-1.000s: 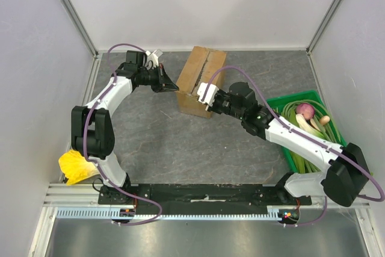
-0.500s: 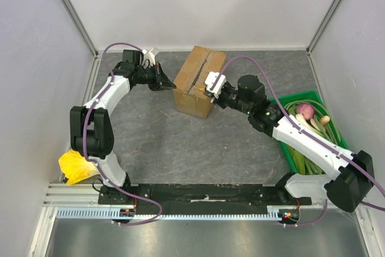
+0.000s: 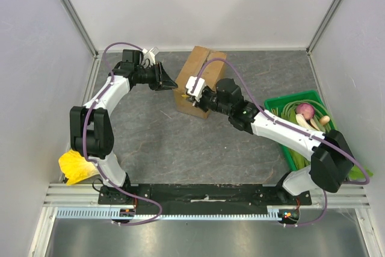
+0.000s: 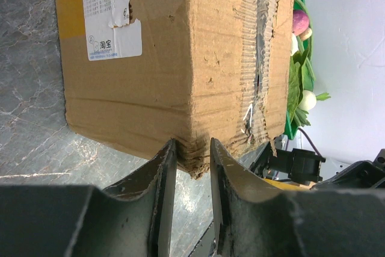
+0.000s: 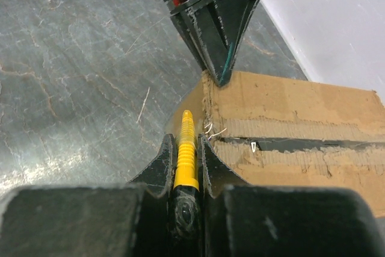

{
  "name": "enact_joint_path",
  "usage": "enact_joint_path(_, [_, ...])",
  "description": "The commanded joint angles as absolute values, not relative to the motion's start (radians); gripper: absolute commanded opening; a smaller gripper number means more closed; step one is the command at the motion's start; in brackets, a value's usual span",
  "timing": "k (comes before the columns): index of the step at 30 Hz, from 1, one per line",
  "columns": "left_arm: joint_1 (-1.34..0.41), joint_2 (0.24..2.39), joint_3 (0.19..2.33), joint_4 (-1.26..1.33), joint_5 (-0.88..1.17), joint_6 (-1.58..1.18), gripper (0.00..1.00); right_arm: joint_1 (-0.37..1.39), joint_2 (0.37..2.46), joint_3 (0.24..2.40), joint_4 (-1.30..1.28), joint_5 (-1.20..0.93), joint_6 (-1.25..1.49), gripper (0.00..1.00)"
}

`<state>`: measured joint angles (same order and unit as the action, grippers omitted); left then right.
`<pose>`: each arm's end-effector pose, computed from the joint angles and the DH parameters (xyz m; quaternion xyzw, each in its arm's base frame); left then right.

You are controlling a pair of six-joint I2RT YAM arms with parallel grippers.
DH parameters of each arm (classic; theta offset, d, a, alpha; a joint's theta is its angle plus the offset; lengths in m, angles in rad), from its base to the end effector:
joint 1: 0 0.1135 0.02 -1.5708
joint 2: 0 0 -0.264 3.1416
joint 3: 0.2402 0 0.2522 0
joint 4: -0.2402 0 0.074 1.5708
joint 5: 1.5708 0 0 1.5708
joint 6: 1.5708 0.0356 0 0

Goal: Unpack the express box

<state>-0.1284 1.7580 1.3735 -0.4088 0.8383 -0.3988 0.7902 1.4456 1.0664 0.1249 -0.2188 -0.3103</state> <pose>0.3807 -0.0758 0.2669 0.0389 0.8584 -0.4538 0.2361 0.2352 0.2485 0.3131 -0.4681 0.6353 0.2284 0.5701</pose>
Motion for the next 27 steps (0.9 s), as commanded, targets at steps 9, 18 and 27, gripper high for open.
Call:
enact_joint_path(9, [-0.124,1.750,1.391,-0.376,0.868,-0.388,0.34,0.796,1.456,1.069,0.333,-0.114,-0.287,0.00])
enact_joint_path(18, [-0.124,1.756,1.391,-0.379,0.864,-0.388,0.34,0.796,1.480,1.071,0.295,-0.141,-0.288,0.00])
enact_joint_path(27, [-0.124,1.759,1.390,-0.379,0.865,-0.388,0.29,0.798,1.485,1.051,0.261,-0.141,-0.287,0.00])
